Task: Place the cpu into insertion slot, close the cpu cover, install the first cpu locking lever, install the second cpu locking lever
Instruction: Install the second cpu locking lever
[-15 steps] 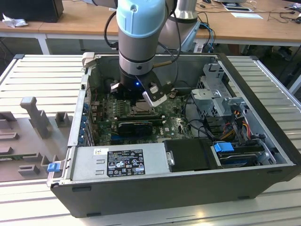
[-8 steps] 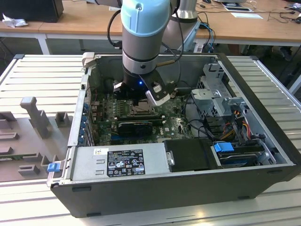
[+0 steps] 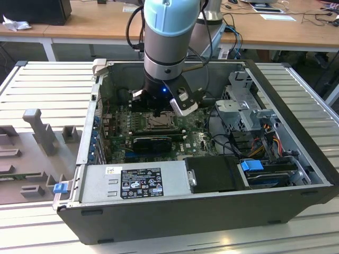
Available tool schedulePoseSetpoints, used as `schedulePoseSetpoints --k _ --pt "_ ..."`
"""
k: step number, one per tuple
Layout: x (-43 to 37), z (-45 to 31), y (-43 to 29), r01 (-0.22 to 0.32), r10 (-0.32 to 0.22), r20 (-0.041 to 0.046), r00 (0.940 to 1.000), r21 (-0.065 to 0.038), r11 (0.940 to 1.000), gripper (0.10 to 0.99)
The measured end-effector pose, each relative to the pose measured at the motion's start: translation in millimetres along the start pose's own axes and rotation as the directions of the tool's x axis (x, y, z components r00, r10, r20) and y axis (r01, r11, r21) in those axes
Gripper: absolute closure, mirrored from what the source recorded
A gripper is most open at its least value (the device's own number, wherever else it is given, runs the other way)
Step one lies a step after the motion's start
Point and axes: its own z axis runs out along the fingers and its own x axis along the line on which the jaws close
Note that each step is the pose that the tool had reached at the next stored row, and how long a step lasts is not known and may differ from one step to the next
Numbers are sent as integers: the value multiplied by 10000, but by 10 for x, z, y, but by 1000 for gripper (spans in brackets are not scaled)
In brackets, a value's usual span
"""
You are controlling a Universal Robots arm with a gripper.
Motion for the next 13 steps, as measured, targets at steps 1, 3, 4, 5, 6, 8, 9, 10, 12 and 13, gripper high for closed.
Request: schedulePoseSetpoints --k 1,3,4,5,6,8,9,10,12,13 --pt "-1 12 -16 -2 2 0 10000 2 10000 980" --pt "4 57 -115 -14 14 3 10000 0 10000 980" --pt "8 64 -134 -15 15 1 10000 1 10000 980" --pt "15 68 -143 -17 17 0 10000 0 10000 980" --pt "52 82 -154 -16 16 -1 10000 -1 10000 980" --pt "94 114 -173 -16 16 0 10000 -2 10000 980" --pt "106 137 -181 -17 17 -1 10000 1 10000 980" --pt "114 165 -189 -17 17 -1 10000 0 10000 980" --pt "127 209 -201 -15 15 -1 10000 -1 10000 980" --pt "144 230 -206 -15 15 -1 10000 -1 10000 980"
